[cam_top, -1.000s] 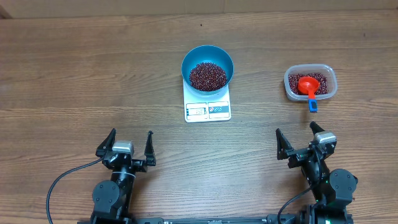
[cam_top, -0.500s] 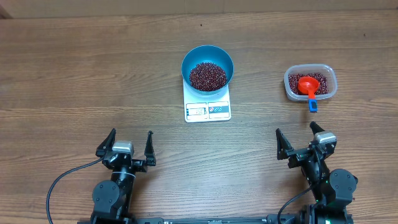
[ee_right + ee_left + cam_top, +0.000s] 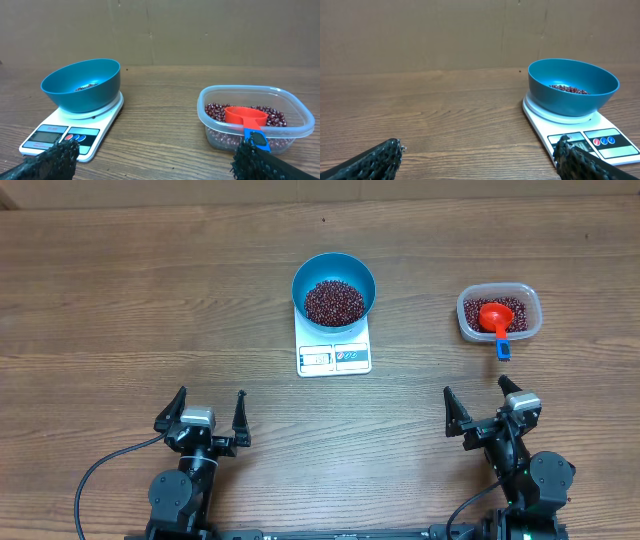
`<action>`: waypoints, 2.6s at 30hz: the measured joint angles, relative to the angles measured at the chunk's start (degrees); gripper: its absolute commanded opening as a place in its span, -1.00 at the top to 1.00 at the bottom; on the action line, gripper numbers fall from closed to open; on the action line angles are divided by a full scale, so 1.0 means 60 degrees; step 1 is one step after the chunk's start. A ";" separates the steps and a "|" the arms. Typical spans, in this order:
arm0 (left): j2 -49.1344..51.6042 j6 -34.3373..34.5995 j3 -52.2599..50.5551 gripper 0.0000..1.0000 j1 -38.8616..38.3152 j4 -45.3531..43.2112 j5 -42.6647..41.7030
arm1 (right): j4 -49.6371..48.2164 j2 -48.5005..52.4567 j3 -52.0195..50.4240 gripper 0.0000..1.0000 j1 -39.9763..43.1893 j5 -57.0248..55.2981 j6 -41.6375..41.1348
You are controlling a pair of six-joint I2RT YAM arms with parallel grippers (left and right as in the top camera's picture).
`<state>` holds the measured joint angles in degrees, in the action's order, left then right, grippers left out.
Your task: Scoop item into bowl and weigh 150g on scale
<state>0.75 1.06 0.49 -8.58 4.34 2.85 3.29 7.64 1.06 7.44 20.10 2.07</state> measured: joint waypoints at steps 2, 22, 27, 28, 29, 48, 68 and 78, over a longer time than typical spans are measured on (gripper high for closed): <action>0.0000 0.0000 0.0000 -0.99 0.0000 0.0000 0.0000 | 0.0007 0.0000 0.0000 -1.00 0.0000 0.0004 0.0004; 0.0000 0.0000 0.0000 -0.99 0.0007 0.0000 -0.0004 | 0.0007 0.0000 0.0000 -1.00 -0.1592 -0.0007 0.0000; 0.0000 0.0000 0.0000 -0.99 0.0539 0.0000 -0.0004 | 0.0004 0.0000 0.0000 -1.00 -0.1767 -0.0007 0.0000; 0.0000 0.0000 0.0000 -0.99 0.0765 0.0000 -0.0007 | 0.0004 0.0000 0.0000 -1.00 -0.1767 -0.0004 0.0000; 0.0000 -0.0004 0.0000 -0.99 0.1045 0.0000 -0.0004 | 0.0000 0.0000 0.0000 -1.00 -0.1767 -0.0004 0.0000; 0.0000 -0.0004 0.0000 -0.99 0.3060 0.0000 0.0000 | 0.0004 0.0000 0.0000 -1.00 -0.1767 -0.0007 -0.0025; 0.0000 -0.0004 0.0000 -0.99 0.2397 0.0000 -0.0004 | 0.0004 0.0000 0.0000 -1.00 -0.1763 -0.0004 -0.0022; 0.0000 -0.0022 0.0000 -0.99 0.2397 0.0000 -0.0004 | 0.0004 0.0000 0.0000 -1.00 -0.1767 0.0000 -0.0025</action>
<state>0.75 0.93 0.49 5.80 4.34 2.83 3.31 7.64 1.06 -3.16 20.10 1.91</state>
